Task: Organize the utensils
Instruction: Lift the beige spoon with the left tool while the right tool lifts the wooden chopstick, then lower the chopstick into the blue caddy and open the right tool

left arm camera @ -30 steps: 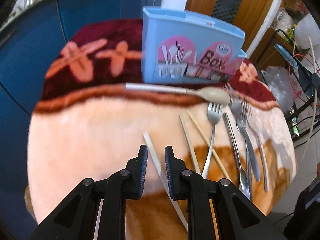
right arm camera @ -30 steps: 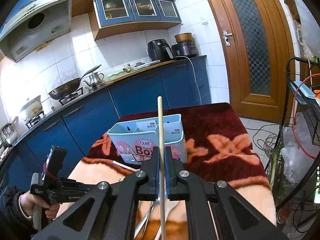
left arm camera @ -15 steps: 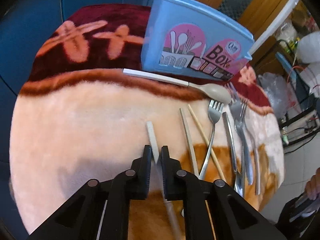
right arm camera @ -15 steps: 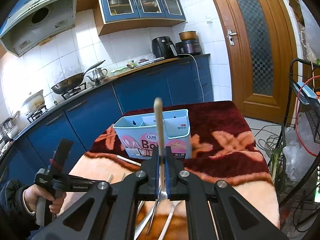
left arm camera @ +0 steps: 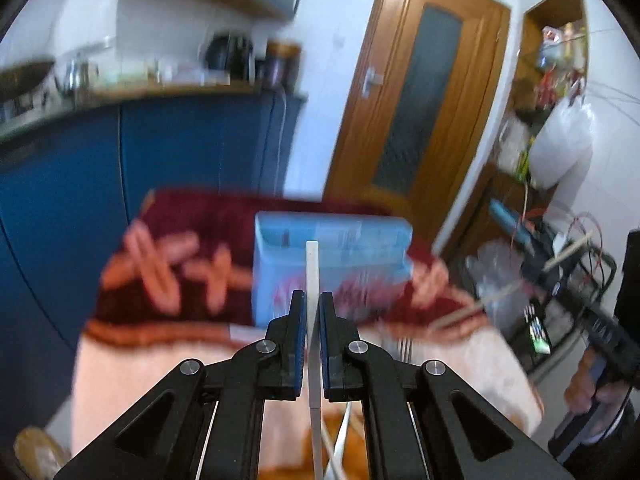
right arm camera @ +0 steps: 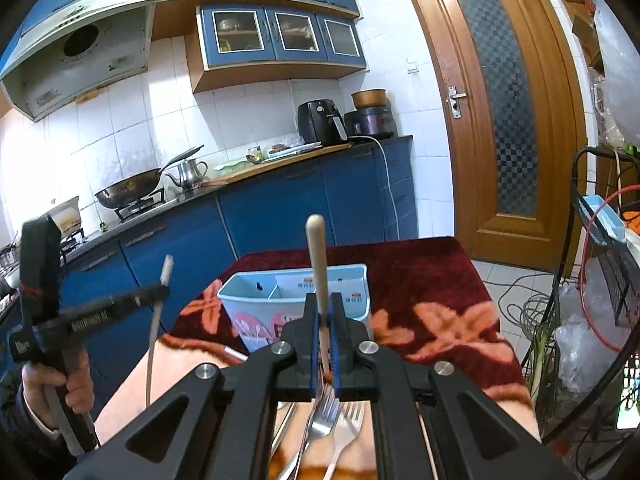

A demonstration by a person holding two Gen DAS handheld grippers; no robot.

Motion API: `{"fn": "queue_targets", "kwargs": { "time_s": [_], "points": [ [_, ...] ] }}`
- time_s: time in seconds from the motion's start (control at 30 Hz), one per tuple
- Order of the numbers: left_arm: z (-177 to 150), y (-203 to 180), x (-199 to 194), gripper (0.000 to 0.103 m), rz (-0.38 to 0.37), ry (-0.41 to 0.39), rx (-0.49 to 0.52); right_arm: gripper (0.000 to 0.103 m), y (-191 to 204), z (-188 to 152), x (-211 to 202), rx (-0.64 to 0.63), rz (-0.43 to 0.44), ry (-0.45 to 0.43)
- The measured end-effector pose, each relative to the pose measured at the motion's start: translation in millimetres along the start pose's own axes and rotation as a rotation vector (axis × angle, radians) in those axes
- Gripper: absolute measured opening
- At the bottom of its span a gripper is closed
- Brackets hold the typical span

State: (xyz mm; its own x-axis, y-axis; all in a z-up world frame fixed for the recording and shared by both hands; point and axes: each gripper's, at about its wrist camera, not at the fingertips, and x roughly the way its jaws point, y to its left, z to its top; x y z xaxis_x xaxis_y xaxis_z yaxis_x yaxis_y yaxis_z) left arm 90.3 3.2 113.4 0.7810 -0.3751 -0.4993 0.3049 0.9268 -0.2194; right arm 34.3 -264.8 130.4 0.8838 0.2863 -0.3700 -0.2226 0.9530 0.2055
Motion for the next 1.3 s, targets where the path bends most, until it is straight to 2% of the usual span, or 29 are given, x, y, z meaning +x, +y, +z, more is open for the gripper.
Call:
{"fn": "queue_targets", "kwargs": {
  "time_s": [0.17,0.33,0.43,0.53,0.63,0.77,0.93,1.1,1.23,1.3],
  "points": [
    [42.8,-5.6,3.9,0.006,-0.008,-0.125,-0.009,0.006,-0.1,19.3,9.0,-0.022,-0.006,-0.012],
    [74.6,-6.4,13.0,0.006,0.023,-0.258,-0.028,0.006,4.6,34.8,24.6,-0.065,-0.024,-0.01],
    [88.3,-0.9,21.4,0.006,0.078,-0.355,-0.043,0.006,4.6,42.8,39.8,-0.078,-0.037,0.003],
    [99.2,10.2,40.0,0.006,0.158,-0.405,-0.075,0.006,3.3,47.9,61.8,-0.078,-0.061,0.039],
    [101.3,24.2,56.8,0.006,0.154,-0.416,-0.117,0.006,2.8,49.7,81.8,-0.089,-0.082,0.081],
    [94.4,33.3,81.6,0.006,0.147,-0.42,-0.122,0.006,3.3,46.1,106.7,-0.116,-0.122,0.149],
    [76.4,37.4,106.7,0.006,0.173,-0.411,-0.093,0.007,7.2,40.2,130.8,-0.142,-0.165,0.24],
    [57.8,37.8,124.5,0.006,0.164,-0.362,-0.05,0.006,9.0,33.5,158.4,-0.171,-0.194,0.337],
    [49.6,34.1,128.5,0.006,0.158,-0.335,-0.03,0.006,7.8,34.1,175.9,-0.178,-0.184,0.361],
    [48.1,32.3,129.9,0.006,0.15,-0.314,-0.014,0.013,4.0,35.7,178.2,-0.157,-0.159,0.344]
  ]
}}
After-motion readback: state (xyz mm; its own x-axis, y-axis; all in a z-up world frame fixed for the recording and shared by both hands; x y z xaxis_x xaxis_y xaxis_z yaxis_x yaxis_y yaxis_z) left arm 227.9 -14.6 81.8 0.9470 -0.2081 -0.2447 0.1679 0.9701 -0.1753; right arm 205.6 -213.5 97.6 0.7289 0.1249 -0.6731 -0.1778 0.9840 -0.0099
